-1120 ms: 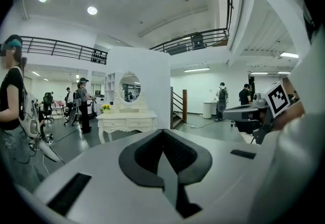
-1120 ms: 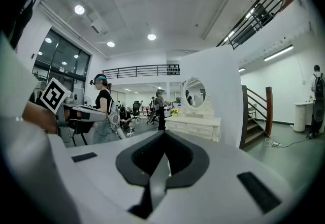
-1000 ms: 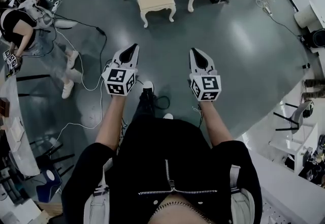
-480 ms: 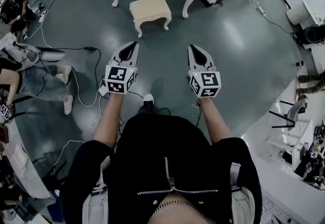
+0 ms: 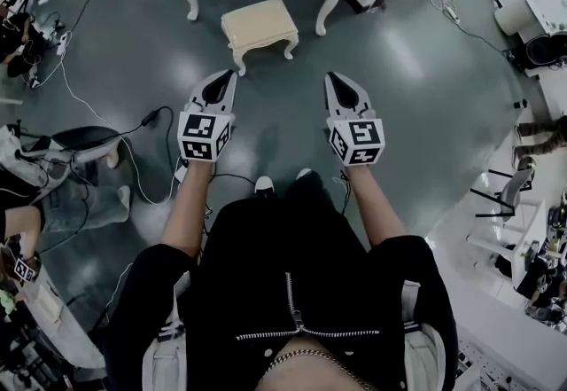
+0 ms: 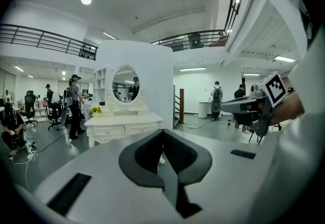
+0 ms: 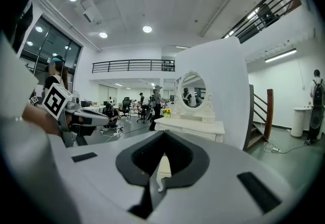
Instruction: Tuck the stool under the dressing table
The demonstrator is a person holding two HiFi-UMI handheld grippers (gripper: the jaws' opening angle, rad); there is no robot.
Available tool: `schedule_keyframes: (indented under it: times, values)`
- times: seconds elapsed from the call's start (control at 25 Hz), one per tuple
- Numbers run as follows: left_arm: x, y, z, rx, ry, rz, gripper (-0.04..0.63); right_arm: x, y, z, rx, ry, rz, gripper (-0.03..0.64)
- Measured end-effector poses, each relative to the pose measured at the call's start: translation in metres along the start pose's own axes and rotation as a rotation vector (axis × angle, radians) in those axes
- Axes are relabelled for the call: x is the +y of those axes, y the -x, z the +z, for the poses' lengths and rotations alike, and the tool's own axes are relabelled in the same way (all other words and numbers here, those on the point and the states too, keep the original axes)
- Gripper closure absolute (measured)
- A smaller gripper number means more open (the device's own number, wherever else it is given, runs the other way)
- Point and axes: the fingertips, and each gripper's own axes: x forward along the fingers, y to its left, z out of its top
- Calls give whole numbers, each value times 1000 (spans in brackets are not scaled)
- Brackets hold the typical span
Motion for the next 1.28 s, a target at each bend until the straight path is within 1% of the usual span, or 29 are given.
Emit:
schedule_keyframes:
  times: [0.24, 0.4, 0.6, 0.84, 0.96, 1.12, 1.28]
  values:
    - [18, -41, 4, 9, 14, -2, 574, -22, -37, -1, 12, -12, 2, 611]
    - [32, -85, 9, 17, 22, 11, 574, -51, -79, -2, 15, -21, 22, 611]
    - [52, -149, 26, 32, 30, 49, 574, -95, -140, 10, 16, -19, 71, 611]
    - [81, -226, 47, 33, 64, 112, 574, -153, -216, 32, 10, 7, 134, 611]
    - [93, -263, 54, 39, 74, 138, 574, -183, -251, 37, 10, -2, 155, 611]
    - [101, -298, 71, 34, 92, 168, 574, -214, -285, 42, 15, -13, 185, 611]
    - [112, -315, 79, 39, 99, 195, 574, -221, -311, 46, 16, -19, 222, 611]
